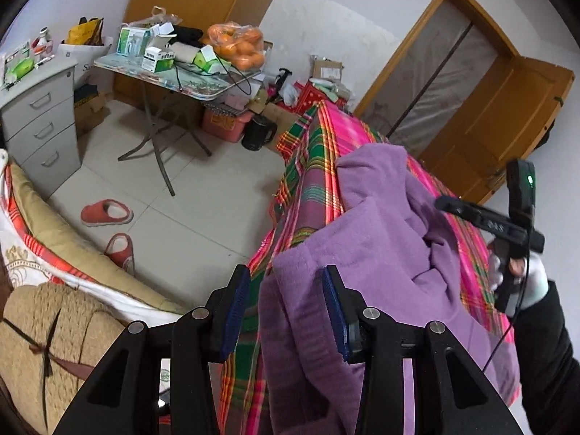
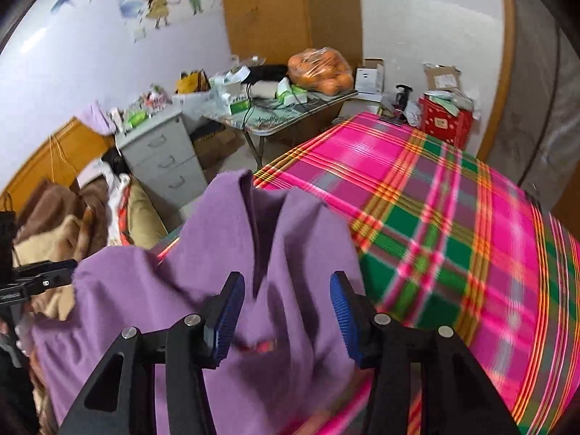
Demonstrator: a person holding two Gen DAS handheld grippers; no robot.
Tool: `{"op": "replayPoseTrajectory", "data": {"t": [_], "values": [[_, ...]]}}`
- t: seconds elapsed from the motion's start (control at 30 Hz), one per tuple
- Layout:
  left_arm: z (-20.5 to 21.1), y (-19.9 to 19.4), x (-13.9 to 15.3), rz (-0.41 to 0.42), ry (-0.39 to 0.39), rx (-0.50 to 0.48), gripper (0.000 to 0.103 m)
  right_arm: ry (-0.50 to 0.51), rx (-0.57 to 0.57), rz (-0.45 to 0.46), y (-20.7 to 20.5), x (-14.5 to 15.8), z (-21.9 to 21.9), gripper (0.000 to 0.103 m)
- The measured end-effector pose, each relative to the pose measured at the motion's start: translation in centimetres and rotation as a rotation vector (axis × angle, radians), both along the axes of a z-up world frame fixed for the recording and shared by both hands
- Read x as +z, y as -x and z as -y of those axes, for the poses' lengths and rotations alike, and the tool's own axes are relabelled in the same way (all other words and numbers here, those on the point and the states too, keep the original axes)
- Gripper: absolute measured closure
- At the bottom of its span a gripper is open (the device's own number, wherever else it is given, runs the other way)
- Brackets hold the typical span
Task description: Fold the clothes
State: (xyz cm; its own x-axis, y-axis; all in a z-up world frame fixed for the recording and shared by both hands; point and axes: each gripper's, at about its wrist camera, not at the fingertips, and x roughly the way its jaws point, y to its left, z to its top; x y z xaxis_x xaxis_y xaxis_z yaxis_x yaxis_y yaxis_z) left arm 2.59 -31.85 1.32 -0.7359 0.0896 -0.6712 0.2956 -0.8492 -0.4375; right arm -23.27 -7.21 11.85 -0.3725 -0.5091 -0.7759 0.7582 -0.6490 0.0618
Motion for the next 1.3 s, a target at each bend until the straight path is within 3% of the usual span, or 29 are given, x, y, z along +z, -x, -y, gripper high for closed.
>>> {"op": "replayPoseTrajectory", "data": {"t": [0.07, 0.1, 0.27, 0.43, 0.53, 0.6, 0.67, 0.77, 0.9, 1.07, 1.2, 1.3], "values": [[-0.2, 0.7, -0.2, 0.015, 0.002, -0.016, 0.060, -0.063, 0.015, -0.009, 0.7, -0.8, 1.7, 0.079], [-0.3, 1.0, -0.3, 0.021, 0.003, -0.023, 0.060, -0.077, 0.009, 0.001, 1.1, -1.2, 2.0, 0.099], [-1.5, 1.4, -0.2, 0.033, 0.058, -0.041, 0.068, 0.099, -0.120, -0.043, 2.0, 2.1, -2.3, 0.100], [-2.8, 1.1, 0.3, 0.009, 0.091, -0.047, 0.070, 0.244, -0.280, -0.111, 1.0, 6.0, -12.3, 0.101], [-3.7, 1.0, 0.5, -0.010, 0.082, -0.072, 0.070, 0.287, -0.399, -0.130, -0.3, 6.6, -18.9, 0.101], [-4.4, 1.1, 0.6, -0.012, 0.084, -0.091, 0.070, 0.277, -0.459, -0.083, -1.3, 5.6, -22.7, 0.100], [-5.0, 1.3, 0.7, -0.013, 0.087, -0.109, 0.070, 0.169, -0.445, -0.001, -2.0, 3.0, -24.3, 0.099], [-5.3, 1.4, 0.9, -0.004, 0.092, -0.111, 0.070, 0.112, -0.422, -0.011, -2.8, 1.8, -24.9, 0.091], [-4.6, 0.9, 2.0, -0.021, 0.095, -0.073, 0.070, 0.184, -0.329, -0.127, -3.5, 5.3, -23.0, 0.048], [-3.1, 1.6, 3.0, -0.035, 0.075, -0.033, 0.070, 0.109, -0.062, -0.146, -1.6, 6.7, -14.1, 0.046], [-3.2, 3.1, 1.8, 0.010, 0.057, -0.061, 0.069, -0.075, 0.065, -0.039, 1.6, 2.9, -6.8, 0.046], [-3.5, 3.5, 0.8, 0.023, 0.048, -0.065, 0.070, -0.096, 0.090, 0.036, 3.0, 0.7, -3.8, 0.046]]}}
